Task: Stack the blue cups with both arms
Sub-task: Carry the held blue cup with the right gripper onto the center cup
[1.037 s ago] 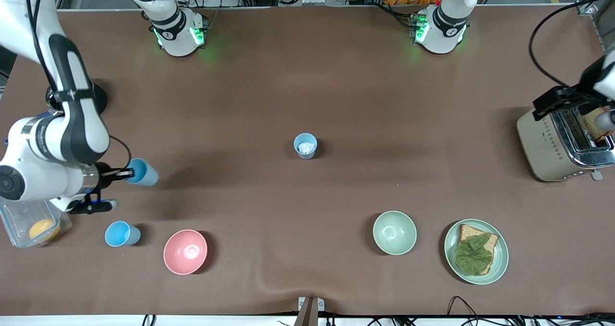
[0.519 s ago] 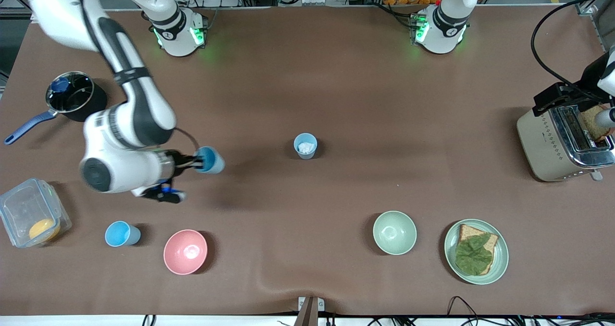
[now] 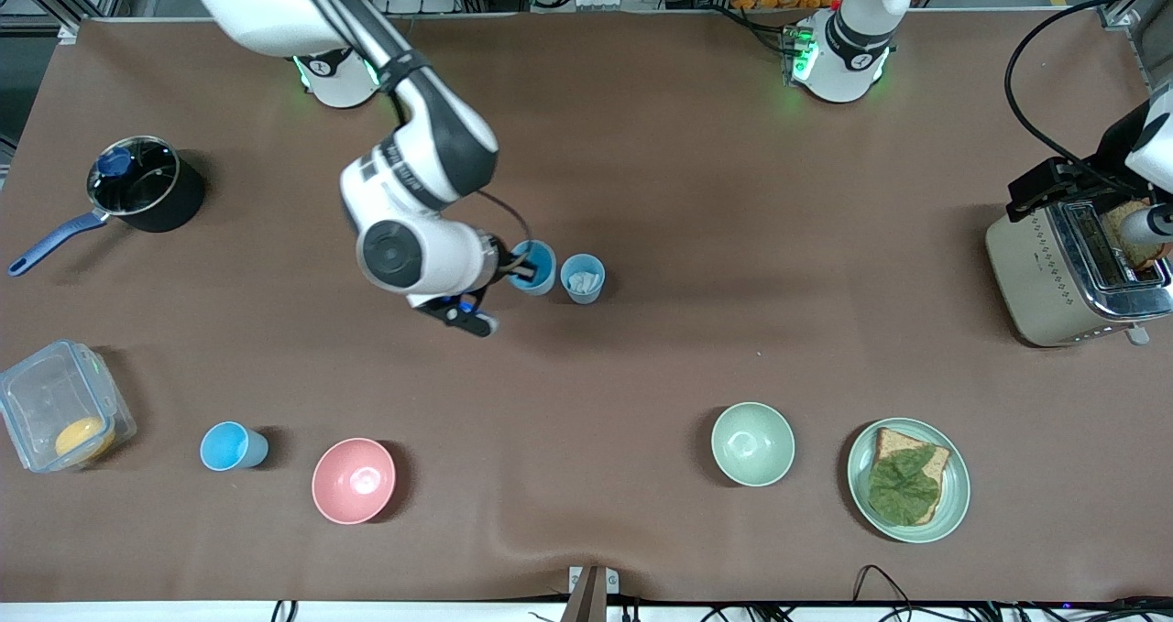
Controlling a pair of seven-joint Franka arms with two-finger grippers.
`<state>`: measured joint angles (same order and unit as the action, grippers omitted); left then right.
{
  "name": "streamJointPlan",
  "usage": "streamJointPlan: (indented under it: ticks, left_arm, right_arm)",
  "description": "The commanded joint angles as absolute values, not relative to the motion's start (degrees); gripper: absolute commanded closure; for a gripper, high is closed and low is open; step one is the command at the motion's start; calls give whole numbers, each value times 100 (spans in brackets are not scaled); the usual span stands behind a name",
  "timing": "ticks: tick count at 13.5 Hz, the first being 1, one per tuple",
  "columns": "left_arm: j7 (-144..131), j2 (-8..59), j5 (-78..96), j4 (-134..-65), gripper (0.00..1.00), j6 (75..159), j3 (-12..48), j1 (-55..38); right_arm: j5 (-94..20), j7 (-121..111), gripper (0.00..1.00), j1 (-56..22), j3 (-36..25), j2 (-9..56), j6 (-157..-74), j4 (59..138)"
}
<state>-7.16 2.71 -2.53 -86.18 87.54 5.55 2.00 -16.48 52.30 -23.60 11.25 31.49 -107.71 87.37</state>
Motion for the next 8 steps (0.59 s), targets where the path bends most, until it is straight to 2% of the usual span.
streamJointPlan:
  ticks: [1,5,8]
  left_arm:
    - [-782,255,-158,-8587,0,8675,536,185]
    - [-913,316,-220,-8473,0,8727,527,167]
    - [-1168,448,-544,-8201,0,8736,545,141]
  right_arm:
    - [-1732,5572,100,-2618,1028,3322,-10994,8517]
    - [-1714,5870,100,-2856,1028,3533,-11442,8508]
    - [-1679,5906,100,-2918,1028,3595,-11487,8517]
